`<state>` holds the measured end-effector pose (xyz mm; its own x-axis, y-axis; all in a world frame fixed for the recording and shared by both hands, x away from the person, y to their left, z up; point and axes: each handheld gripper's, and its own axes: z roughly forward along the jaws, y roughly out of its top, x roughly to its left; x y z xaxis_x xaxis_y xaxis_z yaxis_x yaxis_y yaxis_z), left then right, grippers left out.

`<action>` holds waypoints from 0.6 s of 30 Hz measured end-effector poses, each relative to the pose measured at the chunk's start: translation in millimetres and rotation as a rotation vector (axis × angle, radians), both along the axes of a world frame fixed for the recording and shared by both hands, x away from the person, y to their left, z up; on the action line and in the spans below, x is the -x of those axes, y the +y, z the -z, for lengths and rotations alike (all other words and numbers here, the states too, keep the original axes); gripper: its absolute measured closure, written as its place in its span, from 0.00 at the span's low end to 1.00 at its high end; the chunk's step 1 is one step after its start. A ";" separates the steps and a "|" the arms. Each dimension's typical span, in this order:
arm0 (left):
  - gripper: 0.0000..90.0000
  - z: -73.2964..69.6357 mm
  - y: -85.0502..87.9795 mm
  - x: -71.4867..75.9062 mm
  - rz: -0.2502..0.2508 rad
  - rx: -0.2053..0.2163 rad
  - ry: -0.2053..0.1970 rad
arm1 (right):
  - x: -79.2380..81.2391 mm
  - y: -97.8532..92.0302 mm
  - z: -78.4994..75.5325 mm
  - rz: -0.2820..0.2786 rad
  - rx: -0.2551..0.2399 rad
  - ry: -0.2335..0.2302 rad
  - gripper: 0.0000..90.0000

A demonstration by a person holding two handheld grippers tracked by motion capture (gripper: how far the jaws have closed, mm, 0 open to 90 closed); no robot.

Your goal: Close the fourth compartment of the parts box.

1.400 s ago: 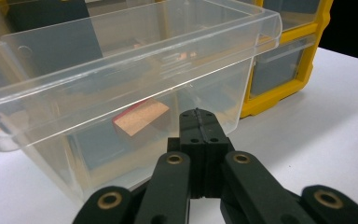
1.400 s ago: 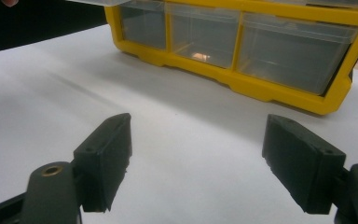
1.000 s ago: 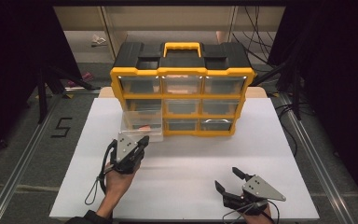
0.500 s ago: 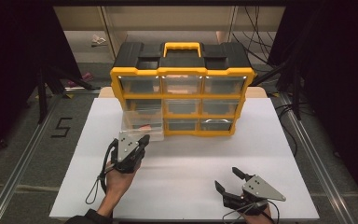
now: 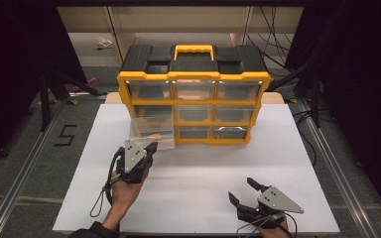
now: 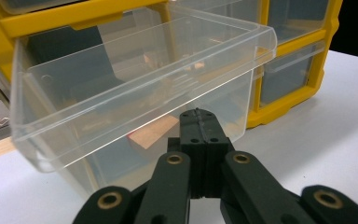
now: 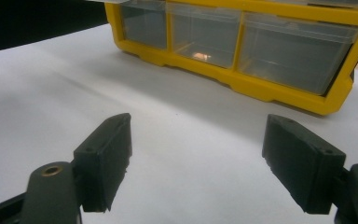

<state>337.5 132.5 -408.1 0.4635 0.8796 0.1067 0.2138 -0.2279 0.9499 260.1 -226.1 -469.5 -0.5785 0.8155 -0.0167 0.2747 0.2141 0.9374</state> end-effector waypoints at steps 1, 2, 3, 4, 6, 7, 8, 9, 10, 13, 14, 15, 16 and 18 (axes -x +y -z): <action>1.00 0.1 0.5 0.4 -0.004 0.001 -0.001 | 0.0 -0.1 -0.1 0.000 0.001 0.000 0.28; 1.00 0.1 0.5 0.4 -0.004 0.001 -0.001 | 0.0 -0.1 -0.1 0.000 0.001 0.000 0.28; 1.00 -0.5 1.3 0.4 -0.006 0.001 -0.001 | 0.0 -0.2 -0.1 -0.001 -0.001 -0.002 0.28; 1.00 -0.8 1.0 0.4 -0.008 -0.003 -0.005 | -0.1 -0.2 0.0 -0.001 -0.001 -0.001 0.28; 1.00 -1.2 0.7 0.2 -0.008 -0.007 -0.009 | -0.2 -0.1 0.1 -0.001 -0.001 -0.001 0.28; 1.00 -1.8 0.2 0.1 -0.009 -0.006 -0.012 | -0.1 0.0 0.1 -0.001 -0.001 0.000 0.28; 1.00 -2.4 -0.2 -0.2 -0.010 -0.005 -0.013 | -0.1 0.0 0.1 -0.001 -0.001 -0.001 0.28; 1.00 -3.1 -0.3 -0.7 -0.016 -0.010 -0.019 | -0.4 0.2 0.3 -0.001 -0.002 -0.001 0.28; 1.00 -4.1 0.1 -1.9 -0.017 -0.009 -0.021 | -0.4 0.2 0.3 -0.001 -0.002 -0.001 0.28; 1.00 -8.0 2.2 -5.5 -0.031 0.000 -0.028 | -0.4 0.3 0.3 -0.001 -0.001 -0.001 0.28; 1.00 -9.2 3.1 -6.7 -0.038 0.002 -0.030 | -0.4 0.2 0.2 -0.001 0.000 0.000 0.28; 1.00 -10.4 4.4 -8.3 -0.044 0.003 -0.032 | -0.6 0.2 0.3 -0.001 -0.002 -0.001 0.28; 1.00 -11.2 5.9 -10.1 -0.045 0.009 -0.030 | -0.6 0.2 0.3 -0.001 -0.002 -0.001 0.28; 1.00 -12.3 8.0 -12.7 -0.048 0.018 -0.025 | -0.6 0.0 0.3 -0.001 -0.001 0.000 0.28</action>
